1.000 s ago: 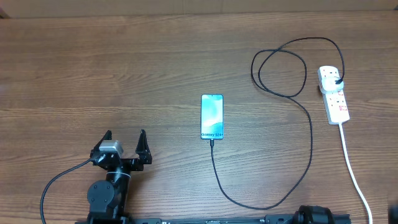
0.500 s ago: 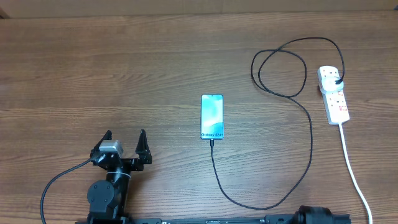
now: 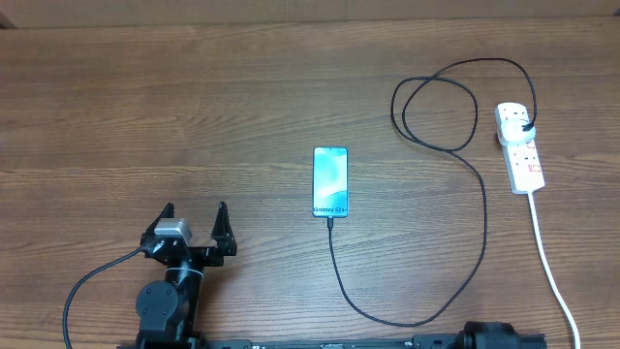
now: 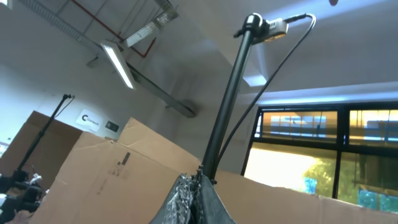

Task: Plug charger to phone and switch on socket

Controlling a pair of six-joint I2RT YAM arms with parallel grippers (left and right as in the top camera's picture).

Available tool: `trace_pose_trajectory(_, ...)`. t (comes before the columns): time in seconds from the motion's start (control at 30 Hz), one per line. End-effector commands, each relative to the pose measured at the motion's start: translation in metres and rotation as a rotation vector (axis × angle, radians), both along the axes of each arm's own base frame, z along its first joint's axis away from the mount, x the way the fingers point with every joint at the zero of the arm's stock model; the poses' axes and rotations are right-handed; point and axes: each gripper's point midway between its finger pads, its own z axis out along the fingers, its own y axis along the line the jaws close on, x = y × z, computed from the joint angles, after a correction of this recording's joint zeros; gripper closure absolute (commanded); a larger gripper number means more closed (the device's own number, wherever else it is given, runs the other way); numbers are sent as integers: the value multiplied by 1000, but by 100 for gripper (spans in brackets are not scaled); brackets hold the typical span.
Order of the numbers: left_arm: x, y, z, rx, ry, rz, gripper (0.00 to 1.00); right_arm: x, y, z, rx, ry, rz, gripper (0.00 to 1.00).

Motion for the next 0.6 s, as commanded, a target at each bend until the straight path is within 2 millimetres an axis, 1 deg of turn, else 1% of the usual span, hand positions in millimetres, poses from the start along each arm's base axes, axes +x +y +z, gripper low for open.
trace_pose_trajectory(0.0, 0, 2, 0, 19, -5, 7, 0, -25, -3, -18, 14, -53, 4, 96)
trace_pose_trajectory(0.03, 0, 2, 0, 19, -5, 7, 0, -23, -5, -20, 24, -49, -2, 96)
trace_pose_trajectory(0.07, 0, 2, 0, 19, -5, 7, 1, -31, -2, -19, 12, -64, 10, 96)
trace_pose_trajectory(0.17, 0, 2, 0, 19, -5, 7, 0, -30, -2, -20, 11, -59, 8, 96)
trace_pose_trajectory(0.2, 0, 2, 0, 19, -5, 7, 0, -30, -3, -20, 12, -59, 7, 89)
trace_pose_trajectory(0.27, 0, 2, 0, 19, -5, 7, 0, -27, -3, -20, 18, -50, 4, 42)
trace_pose_trajectory(0.3, 0, 2, 0, 19, -5, 7, 0, -21, -8, -17, 47, -43, -8, 5)
trace_pose_trajectory(0.33, 0, 2, 0, 19, -5, 7, 1, -14, -15, -14, 90, -34, -28, 0)
trace_pose_trajectory(0.4, 0, 2, 0, 19, -5, 7, 1, -1, -27, -9, 164, -13, -62, 0)
trace_pose_trajectory(0.43, 0, 2, 0, 19, -5, 7, 0, 12, -37, -6, 224, 8, -91, 0)
trace_pose_trajectory(0.5, 0, 2, 0, 19, -5, 7, 1, 48, -65, -5, 371, 68, -174, 0)
trace_pose_trajectory(0.53, 0, 2, 0, 19, -5, 7, 0, 74, -78, -11, 435, 119, -220, 0)
trace_pose_trajectory(0.57, 0, 2, 0, 19, -5, 7, 0, 96, -88, -19, 475, 167, -256, 0)
